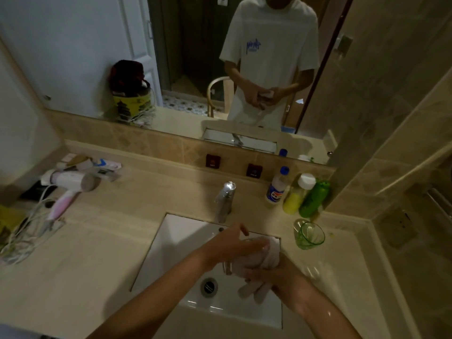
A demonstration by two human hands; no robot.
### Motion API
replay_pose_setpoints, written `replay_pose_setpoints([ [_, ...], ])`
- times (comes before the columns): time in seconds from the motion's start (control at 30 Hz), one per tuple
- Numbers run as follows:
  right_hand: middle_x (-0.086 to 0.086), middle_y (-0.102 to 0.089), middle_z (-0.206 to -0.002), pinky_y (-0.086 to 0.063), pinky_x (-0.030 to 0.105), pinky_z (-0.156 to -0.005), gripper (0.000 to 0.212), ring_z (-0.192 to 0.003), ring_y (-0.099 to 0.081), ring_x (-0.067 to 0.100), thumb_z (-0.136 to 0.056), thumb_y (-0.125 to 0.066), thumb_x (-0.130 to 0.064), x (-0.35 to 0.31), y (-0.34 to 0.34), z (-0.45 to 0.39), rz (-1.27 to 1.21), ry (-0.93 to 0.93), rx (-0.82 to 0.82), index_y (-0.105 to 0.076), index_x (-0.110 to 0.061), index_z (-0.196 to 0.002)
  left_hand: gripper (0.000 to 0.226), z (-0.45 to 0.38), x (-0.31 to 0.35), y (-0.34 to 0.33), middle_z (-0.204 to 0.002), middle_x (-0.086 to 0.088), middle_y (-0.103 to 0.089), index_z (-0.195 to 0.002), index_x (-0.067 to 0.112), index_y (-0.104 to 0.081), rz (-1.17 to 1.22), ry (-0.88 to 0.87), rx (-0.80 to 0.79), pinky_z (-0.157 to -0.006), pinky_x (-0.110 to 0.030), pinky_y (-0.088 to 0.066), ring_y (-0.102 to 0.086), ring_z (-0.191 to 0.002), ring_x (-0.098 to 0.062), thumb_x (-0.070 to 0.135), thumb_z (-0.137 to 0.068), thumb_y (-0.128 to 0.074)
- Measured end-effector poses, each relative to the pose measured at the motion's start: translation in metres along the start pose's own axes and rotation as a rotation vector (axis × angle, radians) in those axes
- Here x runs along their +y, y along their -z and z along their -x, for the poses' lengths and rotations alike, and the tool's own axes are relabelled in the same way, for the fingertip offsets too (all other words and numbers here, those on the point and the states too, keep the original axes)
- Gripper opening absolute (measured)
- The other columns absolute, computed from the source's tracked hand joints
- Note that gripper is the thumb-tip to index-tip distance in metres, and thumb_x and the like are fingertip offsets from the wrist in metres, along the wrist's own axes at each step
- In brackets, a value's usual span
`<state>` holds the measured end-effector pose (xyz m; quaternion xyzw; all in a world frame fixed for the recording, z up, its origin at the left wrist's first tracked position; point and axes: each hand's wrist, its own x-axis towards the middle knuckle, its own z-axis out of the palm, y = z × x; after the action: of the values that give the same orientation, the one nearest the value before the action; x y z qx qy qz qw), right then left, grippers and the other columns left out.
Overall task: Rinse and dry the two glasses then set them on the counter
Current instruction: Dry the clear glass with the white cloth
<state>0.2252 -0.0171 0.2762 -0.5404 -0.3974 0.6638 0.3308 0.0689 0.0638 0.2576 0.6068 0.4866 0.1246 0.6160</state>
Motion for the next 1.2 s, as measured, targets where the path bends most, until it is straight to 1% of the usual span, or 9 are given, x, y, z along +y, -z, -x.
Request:
replay_pose_setpoints([
  [0.1, 0.021, -0.075, -0.077, -0.052, 0.043, -0.069, 0.03, -0.076, -0.07, 0.043, -0.063, -0.089, -0.018, 0.004, -0.008, -0.001, 0.136, 0.076, 0.136, -0.079, -0.006, -0.089, 0.06, 0.003, -0.004, 0.012, -0.111, -0.001, -0.072, -0.112, 0.028, -0.063, 0.376, 0.119, -0.046, -0.09, -0.048, -0.06, -0.07, -0.102, -0.023, 0.076, -0.075, -0.065],
  [0.23, -0.013, -0.076, -0.075, -0.055, 0.021, -0.065, 0.03, -0.075, -0.073, 0.006, -0.061, -0.091, -0.011, 0.019, -0.016, -0.003, 0.237, 0.182, 0.366, -0.074, -0.019, -0.085, 0.062, 0.014, -0.009, 0.015, -0.076, -0.003, -0.067, -0.105, 0.018, -0.068, 0.482, 0.259, -0.164, -0.054, -0.024, -0.046, -0.059, -0.058, -0.014, 0.074, -0.079, -0.064],
  [0.43, 0.017, -0.076, -0.082, -0.048, 0.037, -0.063, 0.031, -0.071, -0.073, 0.032, -0.067, -0.08, -0.014, 0.008, -0.01, 0.001, 0.014, 0.118, 0.165, -0.075, -0.006, -0.097, 0.025, 0.011, -0.017, -0.005, -0.073, 0.009, -0.057, -0.088, 0.027, -0.055, 0.175, -0.113, 0.098, -0.052, -0.019, -0.041, -0.05, -0.053, -0.002, 0.05, -0.096, -0.06],
  [0.6, 0.03, -0.066, -0.091, -0.053, 0.031, -0.06, 0.039, -0.063, -0.068, 0.03, -0.069, -0.08, -0.015, 0.0, 0.004, 0.008, -0.271, 0.045, -0.089, -0.074, -0.004, -0.106, 0.021, 0.011, -0.032, -0.009, -0.079, 0.006, -0.063, -0.107, 0.02, -0.057, -0.145, -0.496, 0.136, -0.06, -0.017, -0.046, -0.056, -0.061, 0.001, 0.04, -0.1, -0.058],
  [0.73, 0.006, -0.078, -0.086, -0.053, 0.037, -0.068, 0.023, -0.08, -0.074, 0.029, -0.07, -0.083, -0.019, 0.01, 0.001, 0.002, 0.229, 0.172, 0.173, -0.078, -0.024, -0.092, 0.046, 0.019, -0.021, -0.011, -0.069, 0.0, -0.058, -0.093, 0.027, -0.065, 0.498, 0.023, -0.07, -0.052, -0.026, -0.038, -0.046, -0.053, -0.012, 0.064, -0.1, -0.038],
  [0.83, -0.012, -0.075, -0.094, -0.056, 0.026, -0.082, 0.031, -0.093, -0.071, 0.006, -0.06, -0.087, -0.03, 0.013, -0.009, 0.001, 0.408, 0.276, 0.251, -0.07, -0.037, -0.086, 0.052, 0.02, -0.019, -0.01, -0.069, -0.003, -0.057, -0.101, 0.015, -0.067, 0.722, 0.199, -0.103, -0.051, -0.022, -0.036, -0.046, -0.057, -0.013, 0.063, -0.098, -0.045],
  [0.93, -0.016, -0.075, -0.086, -0.054, 0.018, -0.072, 0.029, -0.084, -0.07, -0.003, -0.069, -0.087, -0.024, 0.005, -0.008, 0.004, 0.461, 0.252, 0.211, -0.071, -0.032, -0.092, 0.045, 0.017, -0.02, -0.013, -0.087, -0.011, -0.063, -0.107, 0.014, -0.063, 0.598, 0.034, -0.026, -0.064, -0.031, -0.047, -0.059, -0.073, -0.024, 0.056, -0.093, -0.054],
  [1.1, 0.027, -0.072, -0.084, -0.05, 0.048, -0.075, 0.022, -0.074, -0.066, 0.038, -0.078, -0.079, -0.021, -0.016, -0.002, 0.011, -0.058, 0.04, -0.104, -0.078, -0.022, -0.1, 0.024, 0.016, -0.049, -0.014, -0.082, 0.001, -0.069, -0.105, 0.03, -0.054, -0.083, -0.469, 0.218, -0.062, -0.037, -0.058, -0.067, -0.068, -0.01, 0.052, -0.098, -0.047],
  [1.2, 0.023, -0.074, -0.082, -0.047, 0.051, -0.078, 0.026, -0.074, -0.069, 0.041, -0.074, -0.08, -0.023, -0.008, -0.002, 0.007, 0.039, 0.075, -0.009, -0.078, -0.018, -0.1, 0.019, 0.022, -0.041, -0.016, -0.081, -0.002, -0.07, -0.102, 0.034, -0.058, 0.064, -0.402, 0.194, -0.058, -0.037, -0.056, -0.066, -0.063, -0.012, 0.047, -0.104, -0.044],
])
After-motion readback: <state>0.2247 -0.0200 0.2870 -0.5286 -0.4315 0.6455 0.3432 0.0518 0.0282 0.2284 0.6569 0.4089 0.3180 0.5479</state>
